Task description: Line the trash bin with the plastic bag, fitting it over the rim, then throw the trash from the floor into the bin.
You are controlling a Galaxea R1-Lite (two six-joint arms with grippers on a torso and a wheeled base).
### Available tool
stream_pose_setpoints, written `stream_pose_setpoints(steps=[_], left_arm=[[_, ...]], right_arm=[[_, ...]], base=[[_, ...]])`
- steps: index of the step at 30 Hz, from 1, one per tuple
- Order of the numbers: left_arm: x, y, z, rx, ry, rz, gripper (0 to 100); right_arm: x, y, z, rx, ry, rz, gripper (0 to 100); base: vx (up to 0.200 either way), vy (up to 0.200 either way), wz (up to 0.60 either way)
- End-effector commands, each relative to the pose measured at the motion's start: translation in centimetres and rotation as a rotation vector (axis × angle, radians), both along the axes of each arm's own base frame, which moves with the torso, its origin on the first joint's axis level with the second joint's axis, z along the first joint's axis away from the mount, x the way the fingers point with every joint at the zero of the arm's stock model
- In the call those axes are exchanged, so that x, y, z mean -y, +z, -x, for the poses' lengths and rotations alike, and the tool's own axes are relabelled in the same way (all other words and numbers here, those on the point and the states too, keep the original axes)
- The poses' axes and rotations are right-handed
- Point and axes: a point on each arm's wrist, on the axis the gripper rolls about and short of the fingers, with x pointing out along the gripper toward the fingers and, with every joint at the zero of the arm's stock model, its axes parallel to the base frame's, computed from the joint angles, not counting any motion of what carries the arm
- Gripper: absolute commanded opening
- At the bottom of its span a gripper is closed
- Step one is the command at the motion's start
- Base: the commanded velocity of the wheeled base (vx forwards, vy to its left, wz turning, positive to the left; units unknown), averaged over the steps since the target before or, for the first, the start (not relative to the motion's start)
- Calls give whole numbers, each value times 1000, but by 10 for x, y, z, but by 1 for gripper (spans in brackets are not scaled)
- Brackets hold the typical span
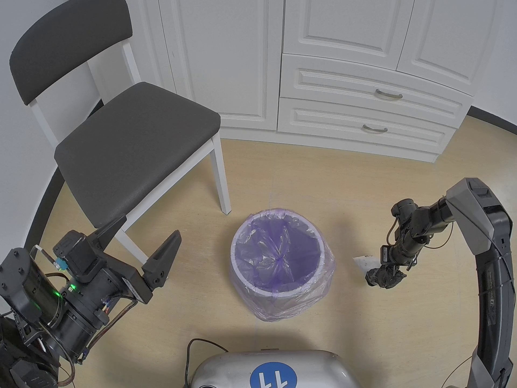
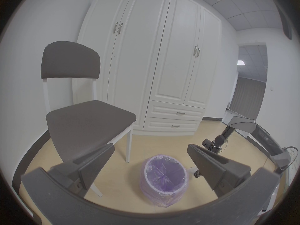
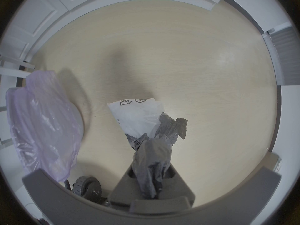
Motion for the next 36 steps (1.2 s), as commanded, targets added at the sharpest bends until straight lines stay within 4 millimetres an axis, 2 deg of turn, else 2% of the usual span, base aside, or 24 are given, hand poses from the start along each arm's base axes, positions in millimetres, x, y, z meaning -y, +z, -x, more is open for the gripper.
stream_pose_setpoints(steps=[1,3,4,6,7,8,9,11,13,20,21,24,26,27,33,34,36], left_arm=[[-4,11,9,51,-11,20,100],[-4,11,10,63,-10,2,100],[-4,11,10,63,-10,2,100],[-5,12,10,69,-7,-1,100],[-5,12,10,69,-7,-1,100],[-5,13,10,71,-7,-2,100],[-5,13,10,71,-7,-2,100],[-5,13,10,71,-6,-1,100],[-5,12,10,66,-4,-5,100],[-4,10,9,57,-5,-12,100],[-4,11,8,58,-5,-11,100],[-4,11,8,58,-5,-11,100],[-4,11,8,58,-5,-11,100],[-3,11,8,60,-4,-10,100],[-4,13,8,70,-2,-5,100],[-4,13,8,70,-2,-5,100],[-4,14,8,85,3,-27,100]], right_arm=[[-1,43,13,54,36,14,0],[-4,66,26,78,52,20,0],[-4,67,27,78,55,21,0],[-9,100,49,112,113,44,0],[-9,100,49,112,113,44,0],[-9,117,65,130,158,64,0],[-9,126,75,139,188,79,0],[-10,133,82,146,210,88,0],[-13,156,112,178,291,127,0],[-34,196,173,292,460,178,0],[-35,197,175,298,467,178,0],[-56,204,199,412,546,173,0],[-63,202,204,443,573,167,0],[-73,198,211,479,610,163,0],[-108,188,223,572,689,125,0],[-108,188,223,572,689,125,0],[-126,184,224,567,691,58,0]], base=[[0,0,0],[0,0,0],[0,0,0],[0,0,0],[0,0,0],[0,0,0],[0,0,0],[0,0,0],[0,0,0],[0,0,0],[0,0,0],[0,0,0],[0,0,0],[0,0,0],[0,0,0],[0,0,0],[0,0,0]])
